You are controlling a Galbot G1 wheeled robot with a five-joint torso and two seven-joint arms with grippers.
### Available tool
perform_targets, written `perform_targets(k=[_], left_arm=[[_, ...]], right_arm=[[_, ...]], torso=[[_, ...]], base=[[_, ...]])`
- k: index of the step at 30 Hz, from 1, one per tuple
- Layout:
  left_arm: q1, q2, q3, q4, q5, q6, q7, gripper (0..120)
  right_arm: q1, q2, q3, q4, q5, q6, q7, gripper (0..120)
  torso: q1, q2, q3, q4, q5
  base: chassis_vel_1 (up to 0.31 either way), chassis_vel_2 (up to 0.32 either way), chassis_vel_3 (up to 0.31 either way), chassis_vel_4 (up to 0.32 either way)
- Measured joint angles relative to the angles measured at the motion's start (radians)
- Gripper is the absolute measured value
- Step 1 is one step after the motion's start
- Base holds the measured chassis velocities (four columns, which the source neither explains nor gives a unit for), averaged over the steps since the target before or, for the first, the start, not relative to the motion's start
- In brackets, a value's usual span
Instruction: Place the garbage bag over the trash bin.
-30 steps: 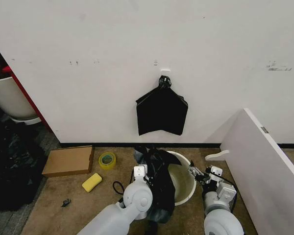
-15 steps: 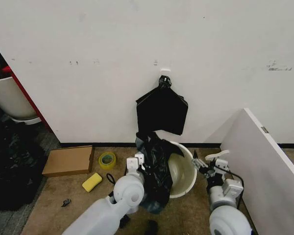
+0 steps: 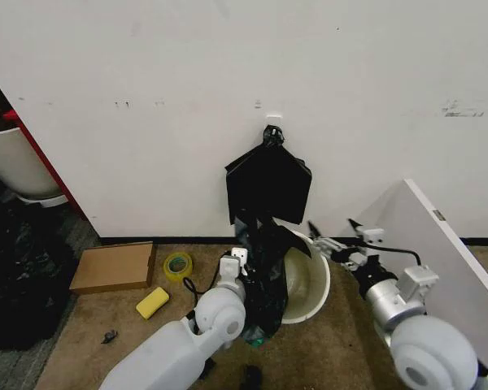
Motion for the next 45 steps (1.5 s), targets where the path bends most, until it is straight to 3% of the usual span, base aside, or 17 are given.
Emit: perform_targets(k=[2,6,18,30,37,45], left_arm=[[-0.011,0.000,0.024,0.007,0.018,0.005,0.002,0],[-0.018,0.001,0.051,0.013,0.038,0.008,0.009,0],[0.008,0.005,0.062,0.025,0.127,0.001,0.033,0],[0.042,0.001,0.066,0.028,0.191,-0.002,0.047,0],[0.055,0.002,0.063,0.027,0.215,-0.002,0.062,0],[0.061,0.003,0.060,0.016,0.213,-0.004,0.067,0]], right_arm=[[0.086,-0.055,-0.044,0.002,0.096,-0.098,-0.042,100],[0.269,-0.093,-0.115,-0.049,0.288,-0.228,-0.023,100],[0.558,-0.056,-0.277,-0.161,0.613,-0.371,0.026,100],[0.798,0.051,-0.502,-0.284,0.654,-0.433,0.045,100],[0.840,0.104,-0.588,-0.375,0.622,-0.435,0.104,100],[0.843,0.106,-0.608,-0.406,0.603,-0.434,0.124,100]], torso=[[0.000,0.000,0.000,0.0002,0.0001],[0.000,0.000,0.000,0.0001,0.0001],[0.000,0.000,0.000,0.0002,0.0000],[0.000,0.000,0.000,0.0002,-0.0001],[0.000,0.000,0.000,0.0000,-0.0002],[0.000,0.000,0.000,-0.0001,-0.0001]], base=[[0.000,0.000,0.000,0.000],[0.000,0.000,0.000,0.000],[0.000,0.000,0.000,0.000],[0.000,0.000,0.000,0.000],[0.000,0.000,0.000,0.000],[0.000,0.000,0.000,0.000]])
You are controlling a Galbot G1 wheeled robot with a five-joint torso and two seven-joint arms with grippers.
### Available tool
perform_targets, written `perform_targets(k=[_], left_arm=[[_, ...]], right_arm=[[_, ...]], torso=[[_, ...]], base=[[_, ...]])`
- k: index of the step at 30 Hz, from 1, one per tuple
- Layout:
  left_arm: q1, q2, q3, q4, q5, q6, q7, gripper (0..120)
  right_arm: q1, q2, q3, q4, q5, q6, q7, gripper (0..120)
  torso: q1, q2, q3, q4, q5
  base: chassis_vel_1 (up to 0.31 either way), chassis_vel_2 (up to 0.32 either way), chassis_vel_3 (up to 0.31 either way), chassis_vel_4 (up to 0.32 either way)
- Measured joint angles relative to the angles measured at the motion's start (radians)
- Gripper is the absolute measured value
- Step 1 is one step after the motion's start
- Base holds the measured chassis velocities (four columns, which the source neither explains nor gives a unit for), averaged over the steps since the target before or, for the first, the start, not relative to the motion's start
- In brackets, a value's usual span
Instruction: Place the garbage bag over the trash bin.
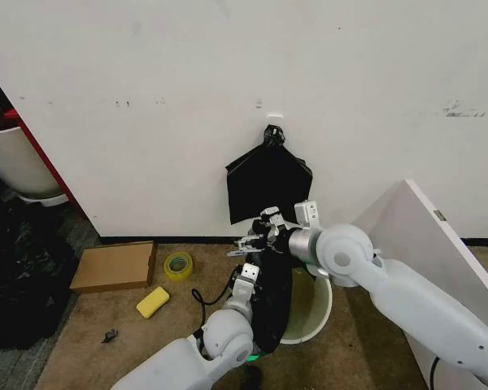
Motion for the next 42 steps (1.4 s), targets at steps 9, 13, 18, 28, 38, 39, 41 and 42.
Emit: perform_targets(k=[9,13,18,28,38,39,41,42], left_arm=[[0.013,0.003,0.003,-0.005,0.006,-0.006,0.003,0],[0.013,0.004,0.002,-0.007,0.007,-0.006,0.004,0],[0.013,0.003,0.002,-0.008,0.008,-0.007,0.004,0],[0.013,0.001,0.002,-0.009,0.008,-0.011,0.004,0],[0.020,0.003,-0.003,-0.016,0.008,-0.013,0.004,0],[0.020,0.002,-0.003,-0.017,0.008,-0.014,0.004,0],[0.021,0.000,-0.003,-0.017,0.008,-0.014,0.004,0],[0.021,-0.002,-0.003,-0.019,0.008,-0.015,0.004,0]], right_arm=[[0.008,0.013,-0.033,-0.039,-0.036,0.001,-0.002,91],[0.010,0.023,-0.039,-0.050,-0.054,0.002,-0.004,81],[0.013,0.030,-0.042,-0.059,-0.064,0.002,-0.006,64],[0.014,0.027,-0.054,-0.057,-0.080,0.003,-0.014,26],[0.009,0.023,-0.056,-0.056,-0.092,0.004,-0.019,0],[0.007,0.024,-0.054,-0.056,-0.097,0.004,-0.023,0],[0.005,0.024,-0.051,-0.056,-0.107,0.004,-0.032,0],[0.001,0.024,-0.046,-0.055,-0.123,0.005,-0.044,0]], torso=[[0.000,0.000,0.000,0.0001,0.0000],[0.000,0.000,0.000,0.0002,0.0000],[0.000,0.000,0.000,0.0002,0.0000],[0.000,0.000,0.000,0.0001,0.0000],[0.000,0.000,0.000,0.0002,0.0001],[0.000,0.000,0.000,0.0002,0.0001],[0.000,0.000,0.000,0.0002,0.0001],[0.000,0.000,0.000,0.0002,0.0001]], base=[[0.000,0.000,0.000,0.000],[0.000,0.000,0.000,0.000],[0.000,0.000,0.000,0.000],[0.000,0.000,0.000,0.000],[0.000,0.000,0.000,0.000],[0.000,0.000,0.000,0.000],[0.000,0.000,0.000,0.000],[0.000,0.000,0.000,0.000]])
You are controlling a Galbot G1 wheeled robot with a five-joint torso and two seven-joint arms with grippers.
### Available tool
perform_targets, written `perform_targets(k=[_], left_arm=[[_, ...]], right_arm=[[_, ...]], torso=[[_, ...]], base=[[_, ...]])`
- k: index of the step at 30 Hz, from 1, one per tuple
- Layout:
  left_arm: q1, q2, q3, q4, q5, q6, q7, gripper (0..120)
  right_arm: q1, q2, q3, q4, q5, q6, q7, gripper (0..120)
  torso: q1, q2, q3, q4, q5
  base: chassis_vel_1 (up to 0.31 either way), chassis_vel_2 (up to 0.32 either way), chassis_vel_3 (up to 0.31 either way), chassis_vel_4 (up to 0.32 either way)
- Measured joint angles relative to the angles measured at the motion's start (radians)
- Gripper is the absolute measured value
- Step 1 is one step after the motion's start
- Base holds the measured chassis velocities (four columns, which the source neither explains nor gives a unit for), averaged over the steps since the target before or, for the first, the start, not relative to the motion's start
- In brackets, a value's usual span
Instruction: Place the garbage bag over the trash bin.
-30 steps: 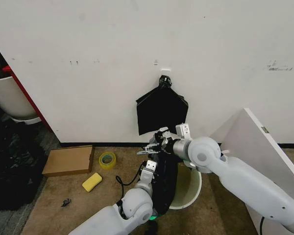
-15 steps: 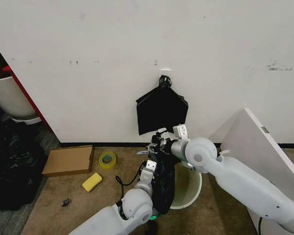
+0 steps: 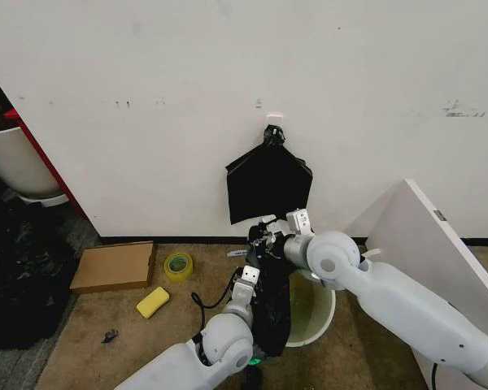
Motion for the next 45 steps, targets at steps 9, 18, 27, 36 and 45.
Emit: perform_targets(k=[9,18,27,36,45], left_arm=[[0.023,0.028,-0.086,-0.015,-0.029,-0.079,0.035,0],[0.028,0.046,-0.144,-0.027,-0.046,-0.157,0.060,0],[0.072,0.108,-0.166,-0.074,-0.043,-0.177,0.088,0],[0.111,0.138,-0.190,-0.099,-0.005,-0.212,0.139,0],[0.134,0.115,-0.233,-0.106,-0.028,-0.195,0.123,0]], right_arm=[[-0.104,-0.121,0.200,0.093,-0.052,0.050,-0.064,0],[-0.346,-0.255,0.445,0.138,-0.105,0.107,-0.145,0],[-0.437,-0.268,0.517,0.103,-0.155,0.145,-0.196,0],[-0.429,-0.286,0.483,0.050,-0.237,0.182,-0.295,0],[-0.526,-0.285,0.574,0.107,-0.225,0.304,-0.328,28]], torso=[[0.000,0.000,0.000,-0.0001,0.0000],[0.000,0.000,0.000,-0.0005,-0.0001],[0.000,0.000,0.000,0.0000,0.0002],[0.000,0.000,0.000,0.0000,0.0001],[0.000,0.000,0.000,-0.0001,0.0001]], base=[[0.000,0.000,0.000,0.000],[0.000,0.000,0.000,0.000],[0.000,0.000,0.000,0.000],[0.000,0.000,0.000,0.000],[0.000,0.000,0.000,0.000]])
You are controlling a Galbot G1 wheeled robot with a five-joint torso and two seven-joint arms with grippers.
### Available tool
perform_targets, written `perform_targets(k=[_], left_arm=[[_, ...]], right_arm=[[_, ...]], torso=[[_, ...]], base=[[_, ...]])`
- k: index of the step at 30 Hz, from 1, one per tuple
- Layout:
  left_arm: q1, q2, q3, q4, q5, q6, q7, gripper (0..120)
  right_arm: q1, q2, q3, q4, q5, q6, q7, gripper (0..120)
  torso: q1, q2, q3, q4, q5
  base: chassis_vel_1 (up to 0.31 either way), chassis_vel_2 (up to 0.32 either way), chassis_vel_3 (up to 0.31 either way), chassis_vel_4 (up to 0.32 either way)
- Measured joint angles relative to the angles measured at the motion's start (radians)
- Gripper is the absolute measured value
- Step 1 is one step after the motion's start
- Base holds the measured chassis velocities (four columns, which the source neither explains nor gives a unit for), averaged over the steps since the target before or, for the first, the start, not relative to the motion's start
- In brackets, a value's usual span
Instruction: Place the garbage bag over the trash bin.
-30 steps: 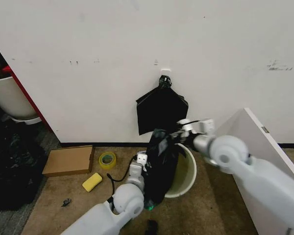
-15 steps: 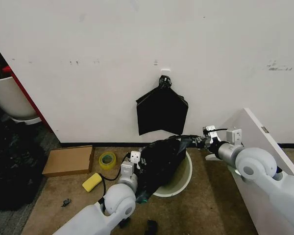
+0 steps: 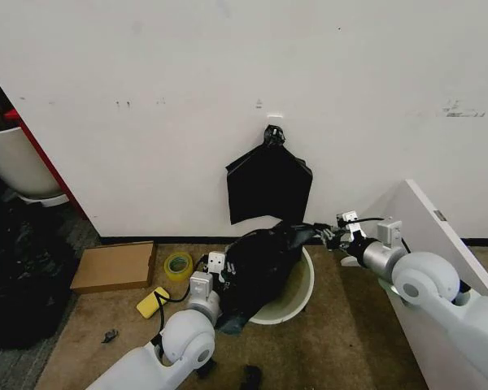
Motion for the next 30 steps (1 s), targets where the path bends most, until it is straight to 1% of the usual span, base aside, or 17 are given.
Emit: perform_targets(k=[4,7,8,9,10,11,12,14,17,19,20,21,22,23,24,26,30], left_arm=[[0.005,-0.002,-0.010,-0.003,-0.016,0.008,-0.005,0],[0.006,0.000,-0.014,-0.001,-0.024,0.015,-0.014,0],[0.006,0.000,-0.014,-0.001,-0.024,0.015,-0.014,0],[0.004,0.001,-0.017,-0.001,-0.024,0.016,-0.017,0],[0.004,0.001,-0.017,-0.001,-0.024,0.016,-0.017,0],[0.005,0.002,-0.014,0.000,-0.025,0.017,-0.016,0],[0.005,0.002,-0.013,0.000,-0.025,0.018,-0.016,0],[0.005,-0.003,-0.012,0.000,-0.025,0.023,-0.027,0],[0.004,-0.009,-0.016,0.000,-0.027,0.027,-0.039,0],[0.001,-0.015,-0.018,0.000,-0.033,0.031,-0.055,0],[-0.001,-0.017,-0.018,0.001,-0.034,0.031,-0.059,0],[-0.005,-0.021,-0.017,0.005,-0.035,0.031,-0.068,0],[-0.013,-0.028,-0.011,0.010,-0.036,0.031,-0.078,0],[-0.018,-0.031,-0.007,0.013,-0.036,0.031,-0.082,0],[-0.018,-0.031,-0.007,0.013,-0.036,0.031,-0.082,0],[-0.037,-0.045,0.016,0.023,-0.036,0.032,-0.098,0],[-0.089,-0.065,0.081,0.046,-0.027,0.048,-0.125,0]], right_arm=[[-0.042,-0.013,0.046,-0.011,0.022,0.062,-0.029,38],[-0.110,-0.026,0.143,-0.042,0.069,0.142,-0.111,51],[-0.110,-0.026,0.143,-0.042,0.069,0.142,-0.111,51],[-0.154,-0.031,0.194,-0.049,0.134,0.176,-0.182,56],[-0.170,-0.031,0.208,-0.052,0.165,0.191,-0.212,59],[-0.196,-0.030,0.229,-0.053,0.219,0.210,-0.249,67],[-0.209,-0.030,0.242,-0.052,0.236,0.214,-0.265,68],[-0.258,-0.025,0.278,-0.028,0.236,0.213,-0.270,77],[-0.291,-0.007,0.299,0.011,0.216,0.189,-0.215,84],[-0.329,0.030,0.312,0.088,0.180,0.145,-0.093,93],[-0.336,0.041,0.311,0.110,0.165,0.129,-0.058,95],[-0.344,0.065,0.302,0.156,0.130,0.095,0.015,98],[-0.351,0.102,0.271,0.236,0.081,0.040,0.138,100],[-0.352,0.114,0.256,0.264,0.065,0.018,0.184,100],[-0.352,0.114,0.256,0.264,0.065,0.018,0.184,100],[-0.352,0.155,0.207,0.346,0.031,-0.038,0.295,100],[-0.356,0.181,0.174,0.402,0.023,-0.099,0.366,100]], torso=[[0.000,0.000,0.000,0.0002,-0.0002],[0.000,0.000,0.000,0.0001,0.0001],[0.000,0.000,0.000,0.0001,0.0001],[0.000,0.000,0.000,-0.0001,-0.0006],[0.000,0.000,0.000,-0.0003,-0.0001],[0.000,0.000,0.000,0.0000,0.0005],[0.000,0.000,0.000,0.0003,0.0002],[0.000,0.000,0.000,0.0000,-0.0004],[0.000,0.000,0.000,0.0000,0.0003],[0.000,0.000,0.000,0.0000,-0.0005],[0.000,0.000,0.000,0.0000,-0.0002],[0.000,0.000,0.000,0.0000,0.0000],[0.000,0.000,0.000,0.0001,-0.0001],[0.000,0.000,0.000,0.0001,-0.0001],[0.000,0.000,0.000,0.0001,-0.0001],[0.000,0.000,0.000,0.0003,-0.0002],[0.000,0.000,0.000,-0.0002,-0.0004]], base=[[0.000,0.000,0.000,0.000],[0.000,0.000,0.000,0.000],[0.000,0.000,0.000,0.000],[0.000,0.000,0.000,0.000],[0.000,0.000,0.000,0.000],[0.000,0.000,0.000,0.000],[0.000,0.000,0.000,0.000],[0.000,0.000,0.000,0.000],[0.000,0.000,0.000,0.000],[0.000,0.000,0.000,0.000],[0.000,0.000,0.000,0.000],[0.000,0.000,0.000,0.000],[0.000,0.000,0.000,0.000],[0.000,0.000,0.000,0.000],[0.000,0.000,0.000,0.000],[0.000,0.000,0.000,0.000],[0.000,0.000,0.000,0.000]])
